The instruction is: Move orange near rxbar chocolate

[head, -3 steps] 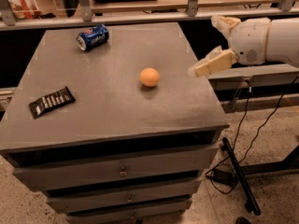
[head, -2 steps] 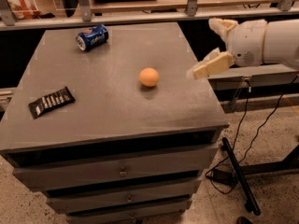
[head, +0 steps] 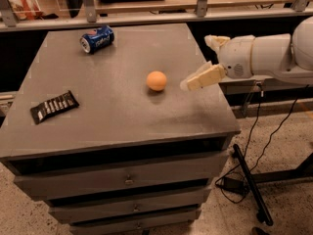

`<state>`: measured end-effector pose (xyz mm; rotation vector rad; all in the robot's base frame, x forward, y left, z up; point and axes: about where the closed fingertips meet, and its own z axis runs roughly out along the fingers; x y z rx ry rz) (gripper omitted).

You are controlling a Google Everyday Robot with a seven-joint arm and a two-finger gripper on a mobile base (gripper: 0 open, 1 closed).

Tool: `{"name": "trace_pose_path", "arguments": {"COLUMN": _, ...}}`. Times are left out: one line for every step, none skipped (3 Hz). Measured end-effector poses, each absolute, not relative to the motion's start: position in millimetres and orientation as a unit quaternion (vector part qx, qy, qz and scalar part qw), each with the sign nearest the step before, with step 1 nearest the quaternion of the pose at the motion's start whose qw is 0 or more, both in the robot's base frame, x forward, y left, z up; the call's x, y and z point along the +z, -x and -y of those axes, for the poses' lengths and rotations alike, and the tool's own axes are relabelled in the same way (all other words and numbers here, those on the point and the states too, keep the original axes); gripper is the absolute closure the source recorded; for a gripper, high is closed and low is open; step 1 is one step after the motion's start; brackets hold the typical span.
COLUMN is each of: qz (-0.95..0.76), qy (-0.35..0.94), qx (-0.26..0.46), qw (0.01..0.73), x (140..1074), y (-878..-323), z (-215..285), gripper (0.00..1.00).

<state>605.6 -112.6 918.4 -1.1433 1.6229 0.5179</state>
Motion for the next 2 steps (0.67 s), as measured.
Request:
{"name": "trace_pose_path", "arguments": {"qz": -0.67, "qy": 0.485, "qx": 0.241, "qw": 0.508, "x": 910, "y": -613, "z": 89, "gripper": 0.0}}
{"name": "trace_pose_path", "arguments": {"qz": -0.661, "qy": 0.498, "qx": 0.262, "qw": 0.496, "x": 906, "y": -616, "z": 71, "gripper": 0.0}}
